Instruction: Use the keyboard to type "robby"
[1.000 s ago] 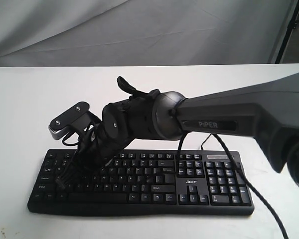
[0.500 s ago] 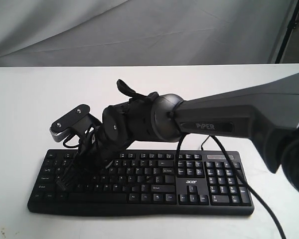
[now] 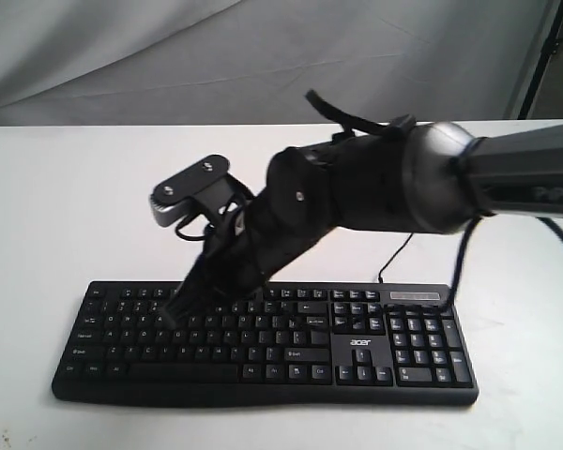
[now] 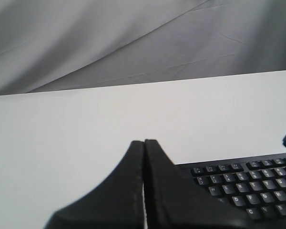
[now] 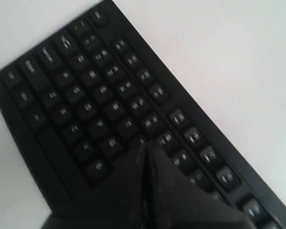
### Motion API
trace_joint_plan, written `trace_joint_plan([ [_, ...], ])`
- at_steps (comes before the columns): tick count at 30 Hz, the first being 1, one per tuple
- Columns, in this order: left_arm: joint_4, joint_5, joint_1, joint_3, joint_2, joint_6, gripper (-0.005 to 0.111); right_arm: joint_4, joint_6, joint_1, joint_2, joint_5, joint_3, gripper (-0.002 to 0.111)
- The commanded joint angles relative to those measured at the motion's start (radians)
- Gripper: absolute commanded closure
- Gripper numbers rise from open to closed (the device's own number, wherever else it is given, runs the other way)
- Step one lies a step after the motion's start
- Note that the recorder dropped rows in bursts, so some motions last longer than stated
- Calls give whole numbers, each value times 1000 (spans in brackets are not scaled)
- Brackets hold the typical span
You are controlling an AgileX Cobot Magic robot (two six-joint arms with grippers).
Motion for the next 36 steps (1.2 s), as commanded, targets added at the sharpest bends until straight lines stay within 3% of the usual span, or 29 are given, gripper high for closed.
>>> trace_joint_plan([
  [1,5,-7,-6,4,-3,-3,107,-6,9,-38,-43,-49,124,108],
  [36,5,-7,-6,4,-3,-3,107,1,-4,-45,44,-148,142,108],
])
